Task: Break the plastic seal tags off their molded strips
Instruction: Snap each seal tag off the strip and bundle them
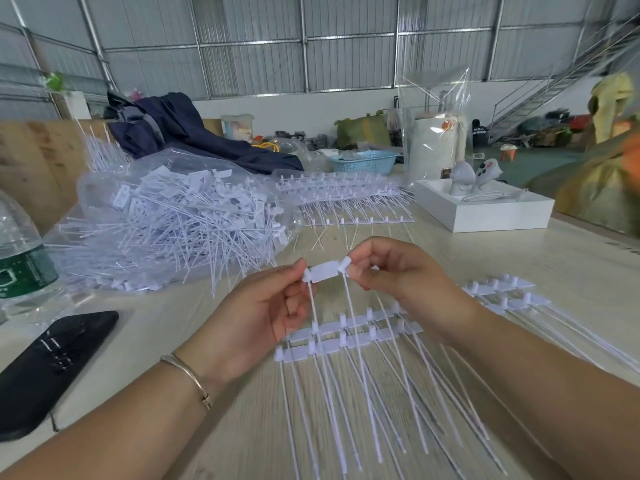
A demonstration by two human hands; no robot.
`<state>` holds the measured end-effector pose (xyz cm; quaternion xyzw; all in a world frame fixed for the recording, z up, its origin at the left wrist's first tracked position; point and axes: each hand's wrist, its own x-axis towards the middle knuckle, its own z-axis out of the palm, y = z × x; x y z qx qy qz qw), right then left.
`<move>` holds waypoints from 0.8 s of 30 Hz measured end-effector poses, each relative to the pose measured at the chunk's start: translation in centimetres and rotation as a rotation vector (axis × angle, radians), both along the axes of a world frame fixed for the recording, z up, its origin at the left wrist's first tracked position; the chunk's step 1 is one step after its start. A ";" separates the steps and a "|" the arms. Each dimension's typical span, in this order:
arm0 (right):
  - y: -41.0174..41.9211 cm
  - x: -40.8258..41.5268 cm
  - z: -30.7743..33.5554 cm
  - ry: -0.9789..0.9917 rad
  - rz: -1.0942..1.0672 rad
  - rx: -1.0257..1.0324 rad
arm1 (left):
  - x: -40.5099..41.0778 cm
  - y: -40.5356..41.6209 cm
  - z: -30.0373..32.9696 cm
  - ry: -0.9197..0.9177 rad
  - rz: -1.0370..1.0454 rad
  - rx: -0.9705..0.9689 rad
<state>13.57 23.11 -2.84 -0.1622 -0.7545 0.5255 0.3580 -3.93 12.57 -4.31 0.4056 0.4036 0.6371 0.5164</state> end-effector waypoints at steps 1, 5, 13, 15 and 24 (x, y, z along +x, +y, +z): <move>0.0 0.0 -0.1 0.020 0.010 -0.011 | 0.0 -0.1 0.1 -0.008 -0.020 -0.006; 0.0 0.0 0.1 0.097 0.085 -0.064 | -0.3 -0.5 0.2 -0.009 -0.161 -0.013; -0.5 -0.2 -0.2 0.100 0.264 -0.154 | 0.4 -0.5 -0.7 0.142 -0.150 -0.154; -0.4 -0.3 -0.1 0.123 0.242 -0.158 | 0.8 -0.4 -0.6 0.121 -0.114 -0.164; -0.6 -0.1 0.1 -0.018 0.206 -0.087 | 0.7 -0.6 0.3 -0.074 -0.211 -0.030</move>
